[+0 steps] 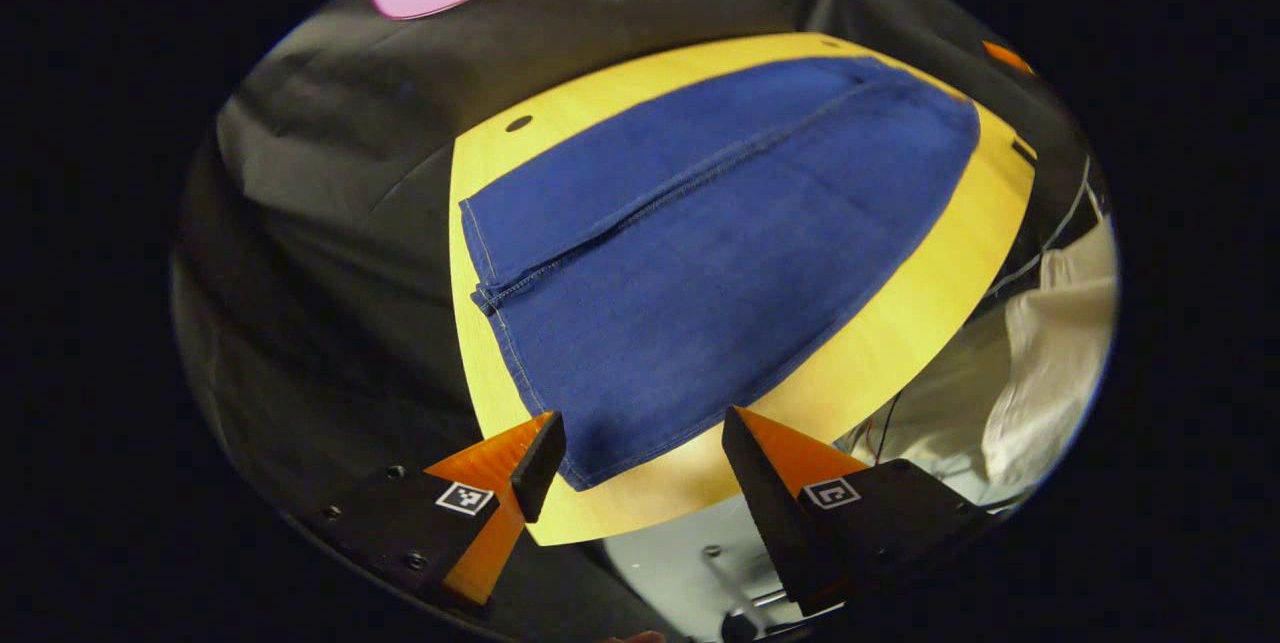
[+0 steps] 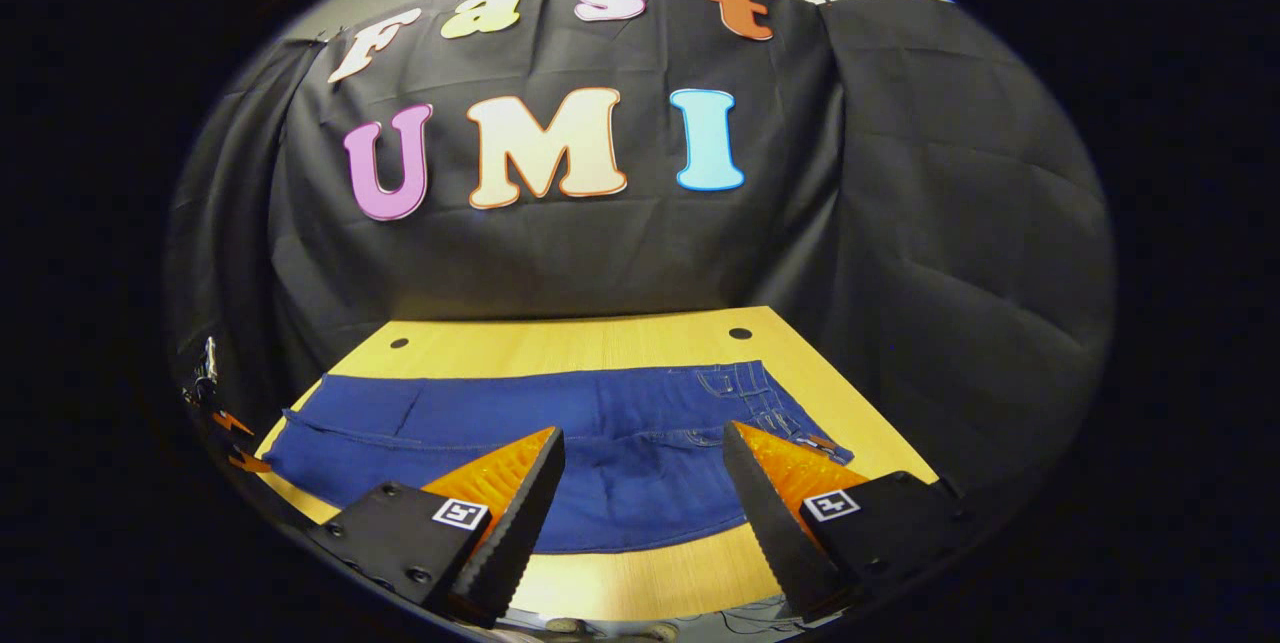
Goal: Grasp the waist and the cuffs of the jeans and fold them to make the two legs overlap; first hold the waist and fold one-third of the jeans toward the cuffs, then hold the cuffs and fold the remaining one-third in the same direction to finish folding.
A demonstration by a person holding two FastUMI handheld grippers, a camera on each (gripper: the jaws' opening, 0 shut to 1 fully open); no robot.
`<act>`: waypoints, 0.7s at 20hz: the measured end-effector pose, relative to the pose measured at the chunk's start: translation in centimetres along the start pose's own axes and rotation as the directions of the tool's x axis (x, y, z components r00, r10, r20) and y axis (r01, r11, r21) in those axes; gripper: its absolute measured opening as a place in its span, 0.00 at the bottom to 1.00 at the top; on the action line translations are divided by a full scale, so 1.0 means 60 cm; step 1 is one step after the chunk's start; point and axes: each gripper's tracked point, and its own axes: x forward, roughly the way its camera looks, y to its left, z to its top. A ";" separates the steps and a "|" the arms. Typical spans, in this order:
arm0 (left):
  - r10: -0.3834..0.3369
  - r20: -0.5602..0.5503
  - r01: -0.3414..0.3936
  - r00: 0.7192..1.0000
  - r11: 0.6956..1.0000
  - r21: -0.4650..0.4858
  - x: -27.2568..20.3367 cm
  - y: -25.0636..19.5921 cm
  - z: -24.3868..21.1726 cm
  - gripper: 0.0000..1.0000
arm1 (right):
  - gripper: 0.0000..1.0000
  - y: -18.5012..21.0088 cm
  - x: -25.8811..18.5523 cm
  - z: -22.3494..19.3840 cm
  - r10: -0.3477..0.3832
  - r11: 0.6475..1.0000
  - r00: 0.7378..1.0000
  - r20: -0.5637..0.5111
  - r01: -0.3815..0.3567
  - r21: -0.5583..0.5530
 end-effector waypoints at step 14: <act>-0.149 -0.301 0.243 0.942 0.920 0.307 0.055 -0.012 -0.045 0.96 | 0.99 0.007 0.002 -0.066 -0.016 0.997 0.994 -0.113 0.007 -0.075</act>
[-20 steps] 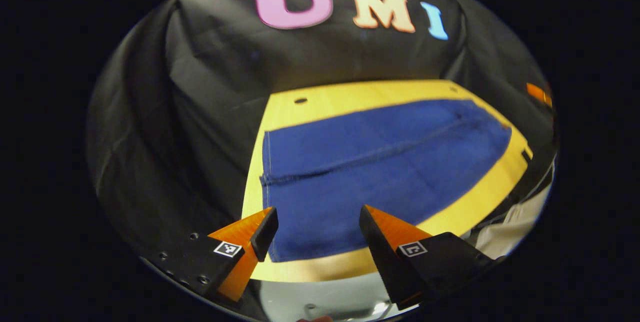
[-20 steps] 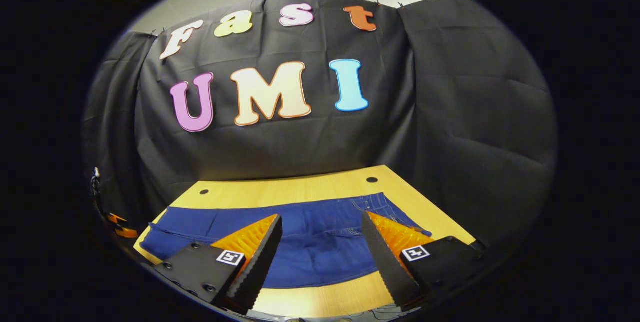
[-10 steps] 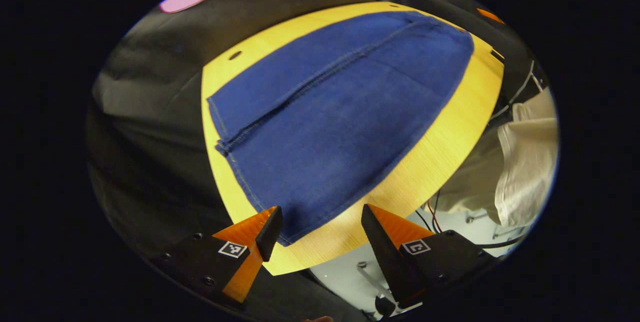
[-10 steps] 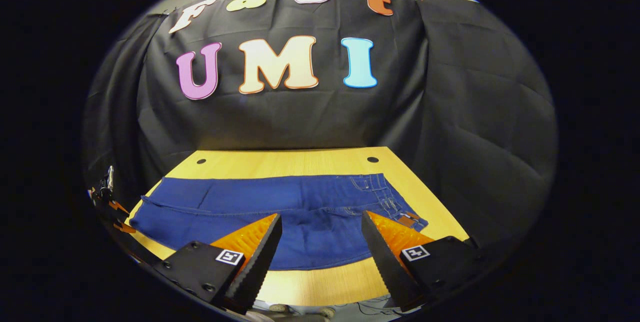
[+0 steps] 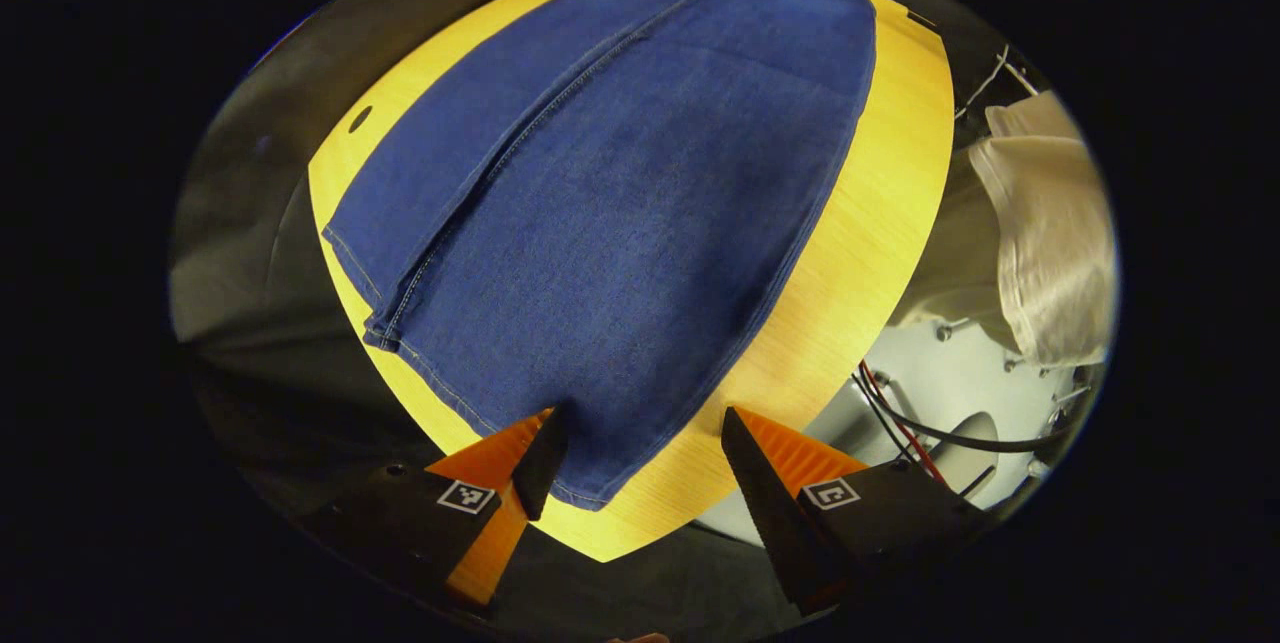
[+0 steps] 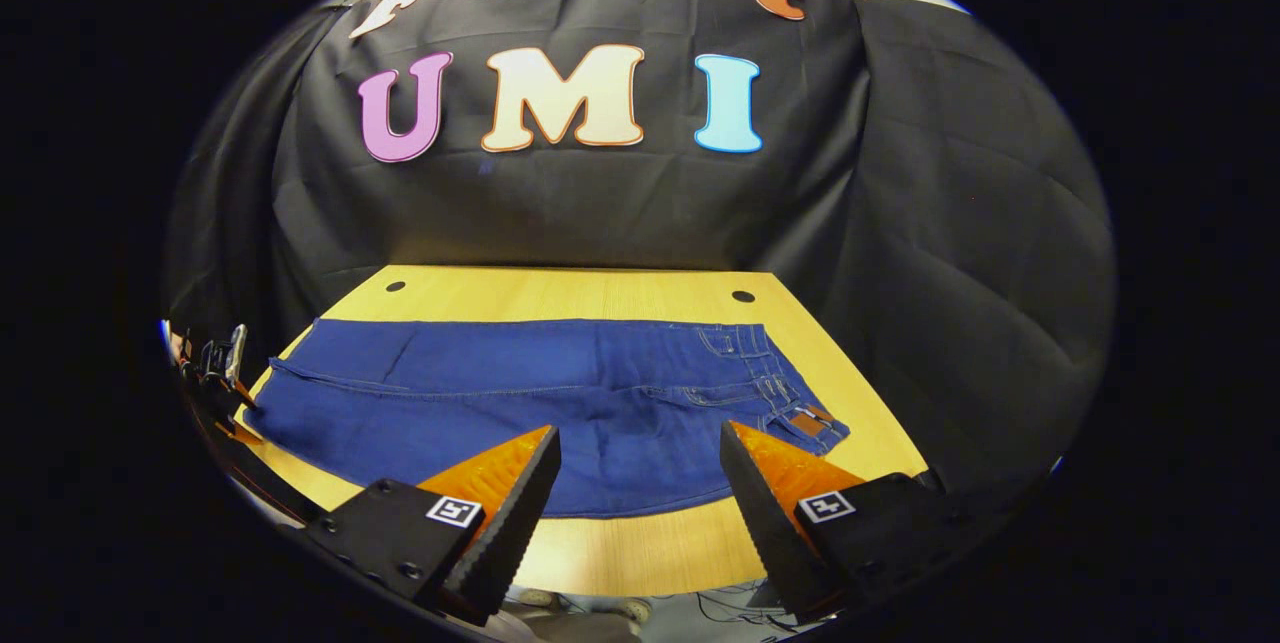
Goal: Grasp the waist and the cuffs of the jeans and fold them to make the two legs overlap; first hold the waist and fold one-third of the jeans toward the cuffs, then hold the cuffs and fold the remaining one-third in the same direction to finish folding.
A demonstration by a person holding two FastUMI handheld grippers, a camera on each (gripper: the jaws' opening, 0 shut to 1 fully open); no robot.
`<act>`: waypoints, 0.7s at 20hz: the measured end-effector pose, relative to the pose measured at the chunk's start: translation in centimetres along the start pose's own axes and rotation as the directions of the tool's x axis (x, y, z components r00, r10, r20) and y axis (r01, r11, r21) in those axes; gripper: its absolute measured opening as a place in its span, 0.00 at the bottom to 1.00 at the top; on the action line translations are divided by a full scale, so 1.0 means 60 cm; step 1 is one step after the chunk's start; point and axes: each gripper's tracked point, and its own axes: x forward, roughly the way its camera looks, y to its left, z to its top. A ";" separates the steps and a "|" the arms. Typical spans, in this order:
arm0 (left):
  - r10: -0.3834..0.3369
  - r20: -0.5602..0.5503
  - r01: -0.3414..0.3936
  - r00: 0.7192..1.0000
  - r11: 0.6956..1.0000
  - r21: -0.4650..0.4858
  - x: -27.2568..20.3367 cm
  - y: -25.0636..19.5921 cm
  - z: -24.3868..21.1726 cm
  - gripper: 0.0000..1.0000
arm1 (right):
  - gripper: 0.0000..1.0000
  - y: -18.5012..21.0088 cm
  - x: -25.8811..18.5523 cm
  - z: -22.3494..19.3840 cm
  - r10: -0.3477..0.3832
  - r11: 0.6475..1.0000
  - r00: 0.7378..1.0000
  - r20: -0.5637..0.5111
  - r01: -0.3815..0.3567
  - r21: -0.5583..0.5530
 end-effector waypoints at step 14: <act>-0.153 -0.112 0.162 0.982 0.984 0.073 0.014 -0.010 0.011 0.90 | 0.99 0.026 0.021 -0.014 0.005 1.000 0.999 -0.032 -0.006 -0.013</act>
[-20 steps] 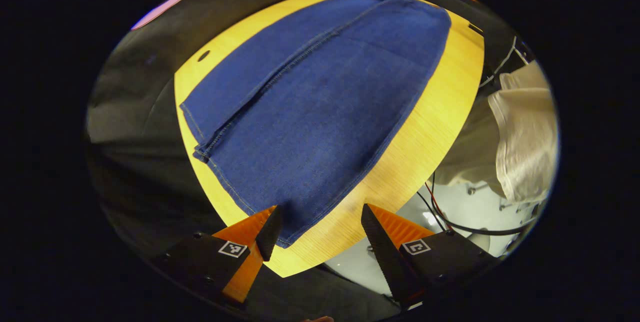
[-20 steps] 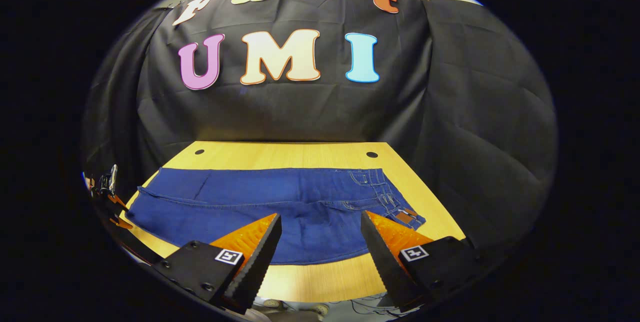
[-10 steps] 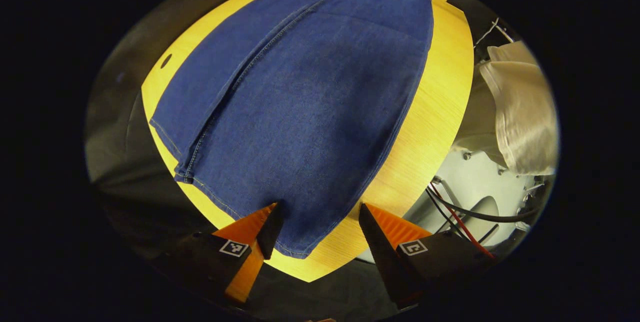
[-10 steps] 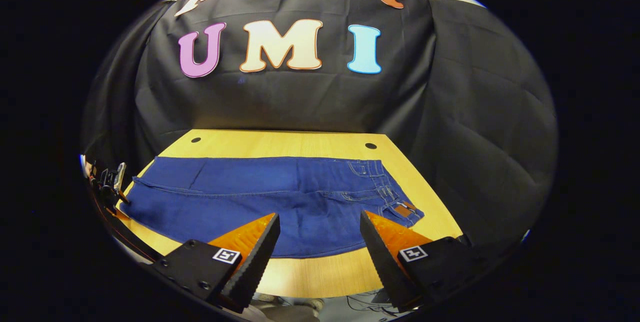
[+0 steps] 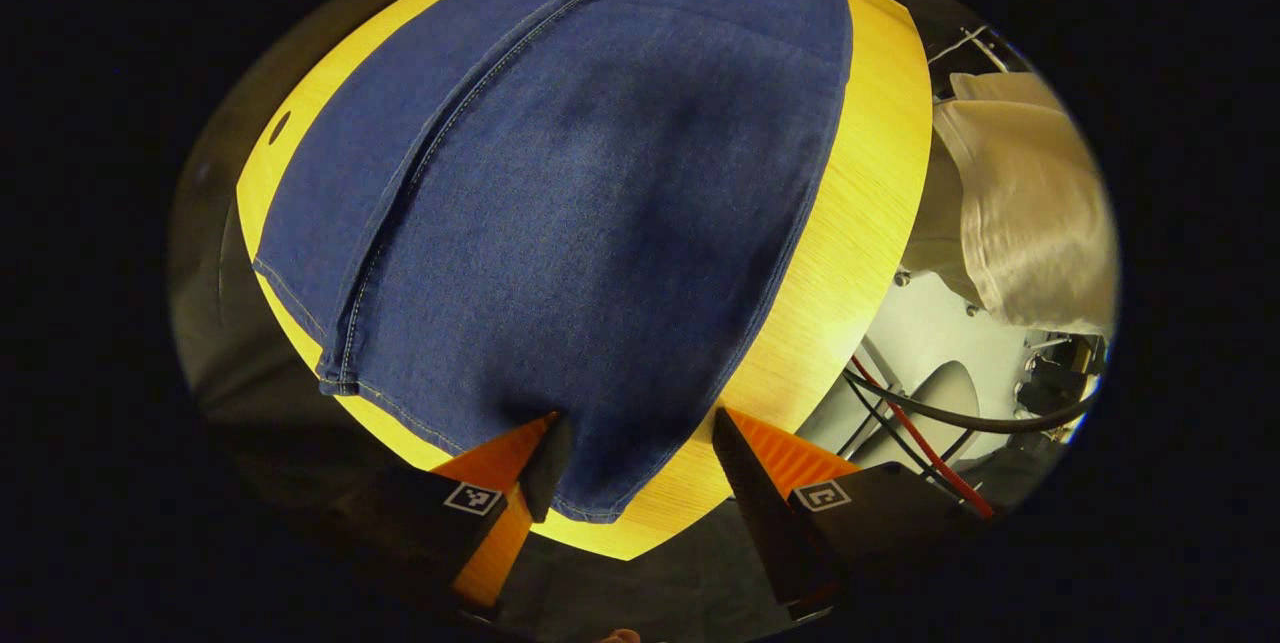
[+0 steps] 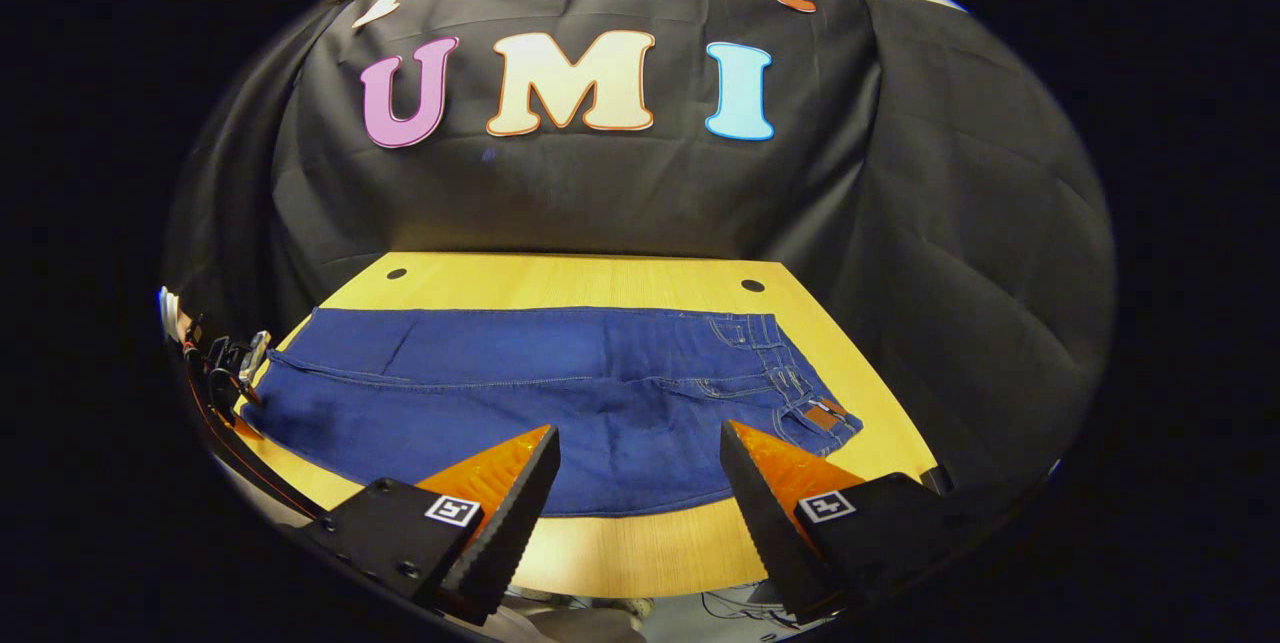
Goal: Grasp the waist and the cuffs of the jeans and fold them to make the two legs overlap; first hold the waist and fold one-third of the jeans toward the cuffs, then hold the cuffs and fold the remaining one-third in the same direction to finish folding.
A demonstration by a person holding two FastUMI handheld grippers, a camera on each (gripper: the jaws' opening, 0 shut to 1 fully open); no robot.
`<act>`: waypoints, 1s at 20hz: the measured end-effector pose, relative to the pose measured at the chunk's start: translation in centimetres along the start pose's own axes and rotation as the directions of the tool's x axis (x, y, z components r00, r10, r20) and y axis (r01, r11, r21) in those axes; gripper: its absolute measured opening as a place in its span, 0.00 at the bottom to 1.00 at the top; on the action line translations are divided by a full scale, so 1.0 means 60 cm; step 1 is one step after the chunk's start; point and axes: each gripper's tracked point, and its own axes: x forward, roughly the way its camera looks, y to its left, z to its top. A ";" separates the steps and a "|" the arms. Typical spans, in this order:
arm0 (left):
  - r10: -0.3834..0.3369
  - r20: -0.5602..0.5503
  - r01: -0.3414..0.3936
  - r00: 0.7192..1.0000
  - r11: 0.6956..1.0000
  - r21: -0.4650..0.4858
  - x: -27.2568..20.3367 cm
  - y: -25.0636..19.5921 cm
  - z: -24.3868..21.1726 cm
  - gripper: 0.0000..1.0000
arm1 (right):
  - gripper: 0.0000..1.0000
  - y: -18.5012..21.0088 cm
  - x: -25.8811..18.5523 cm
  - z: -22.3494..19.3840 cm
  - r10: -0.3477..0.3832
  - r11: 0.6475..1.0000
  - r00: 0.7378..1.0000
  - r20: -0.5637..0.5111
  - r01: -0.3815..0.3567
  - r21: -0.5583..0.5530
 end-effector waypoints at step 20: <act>0.043 -0.014 -0.044 0.999 0.998 -0.040 0.007 0.004 0.005 0.04 | 0.99 -0.038 0.039 -0.048 0.143 0.971 0.980 -0.137 -0.166 -0.170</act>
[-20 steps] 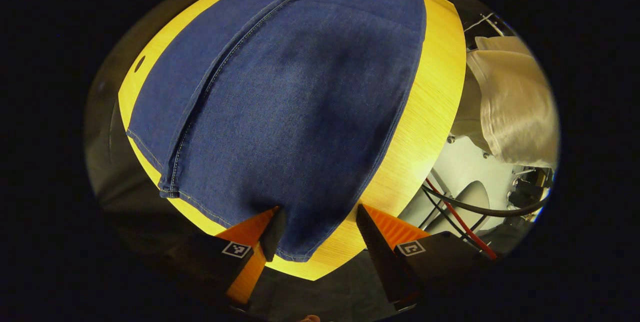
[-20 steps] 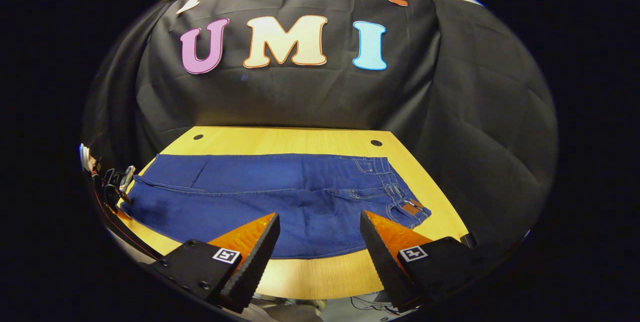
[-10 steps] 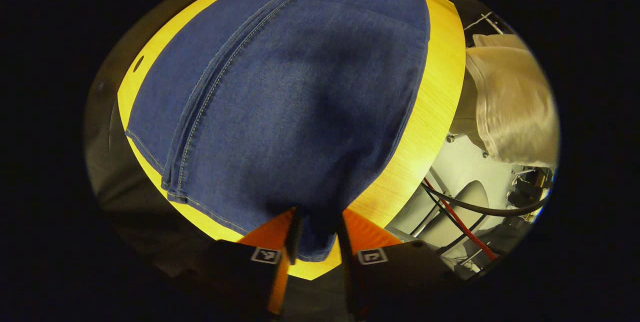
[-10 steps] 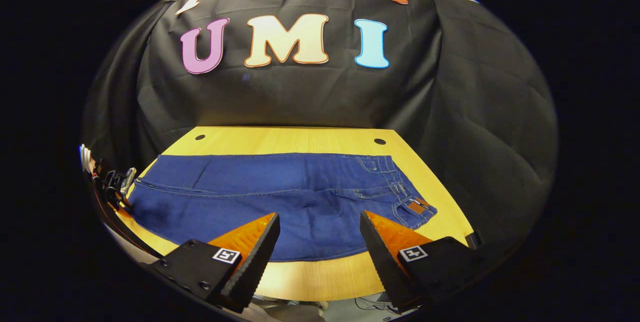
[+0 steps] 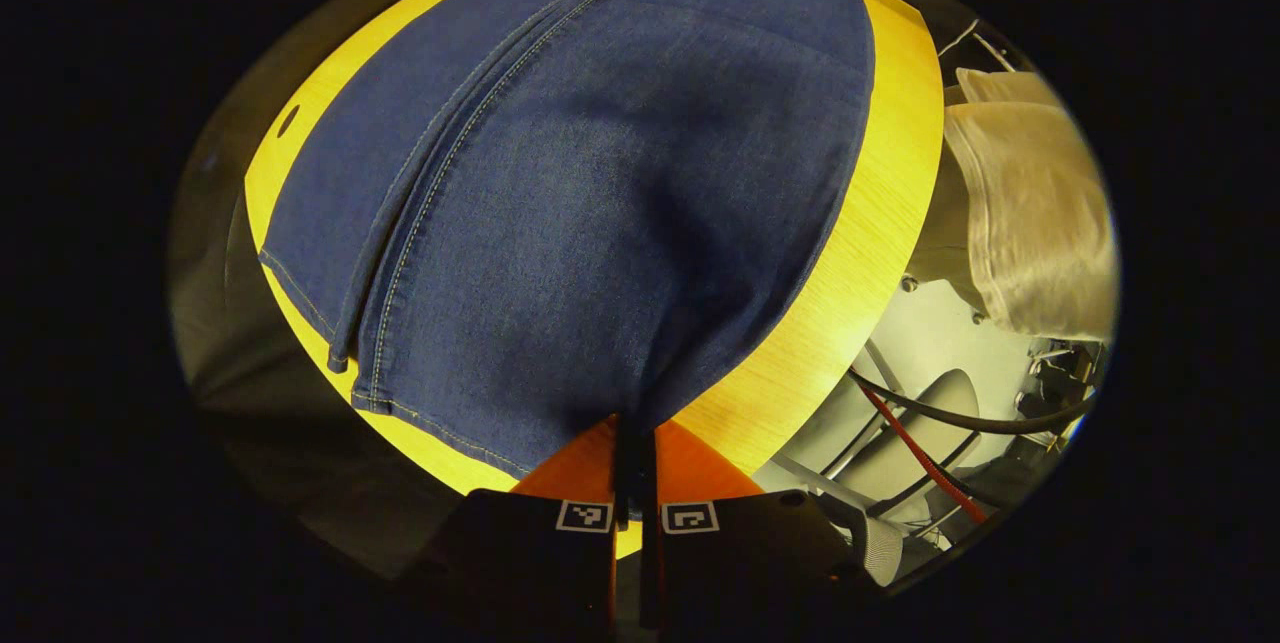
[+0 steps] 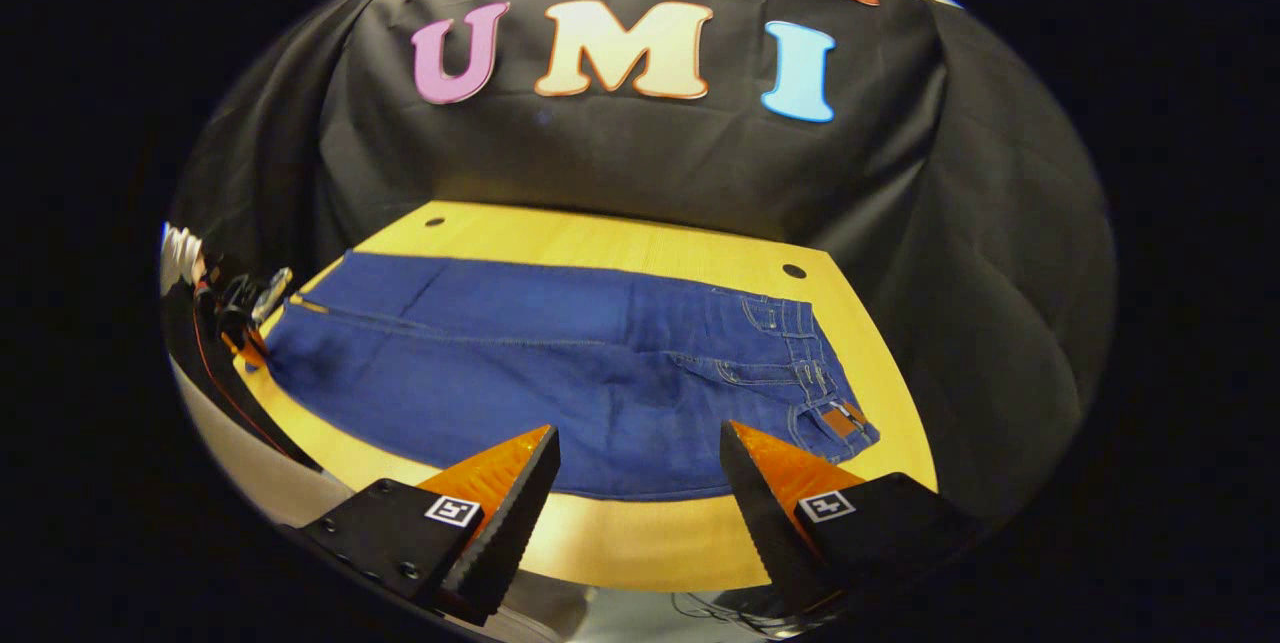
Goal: Grasp the waist and the cuffs of the jeans and fold them to make the two legs overlap; first hold the waist and fold one-third of the jeans toward the cuffs, then hold the cuffs and fold the remaining one-third in the same direction to finish folding.
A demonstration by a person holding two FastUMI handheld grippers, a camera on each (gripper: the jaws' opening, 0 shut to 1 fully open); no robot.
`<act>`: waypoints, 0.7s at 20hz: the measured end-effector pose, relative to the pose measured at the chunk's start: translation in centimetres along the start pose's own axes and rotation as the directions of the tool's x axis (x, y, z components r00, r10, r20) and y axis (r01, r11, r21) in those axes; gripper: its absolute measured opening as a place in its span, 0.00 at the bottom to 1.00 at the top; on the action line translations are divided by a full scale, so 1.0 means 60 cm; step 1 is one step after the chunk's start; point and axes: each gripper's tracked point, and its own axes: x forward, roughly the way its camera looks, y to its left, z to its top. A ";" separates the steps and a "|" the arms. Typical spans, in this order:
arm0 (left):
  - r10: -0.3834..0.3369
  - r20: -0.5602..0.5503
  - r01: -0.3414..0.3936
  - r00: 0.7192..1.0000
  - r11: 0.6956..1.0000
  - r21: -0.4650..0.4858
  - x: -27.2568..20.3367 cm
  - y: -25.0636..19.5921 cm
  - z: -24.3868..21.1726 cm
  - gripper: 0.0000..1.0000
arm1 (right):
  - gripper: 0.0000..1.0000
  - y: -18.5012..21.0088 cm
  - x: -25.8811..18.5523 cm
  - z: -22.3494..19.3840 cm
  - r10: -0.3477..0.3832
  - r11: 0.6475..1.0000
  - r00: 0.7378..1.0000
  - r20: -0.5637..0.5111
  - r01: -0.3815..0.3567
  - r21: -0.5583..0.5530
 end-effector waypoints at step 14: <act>0.037 -0.095 -0.049 0.995 0.991 -0.123 -0.003 -0.010 -0.001 0.04 | 1.00 -0.119 0.101 -0.166 0.058 0.571 0.777 -0.627 -0.541 -0.618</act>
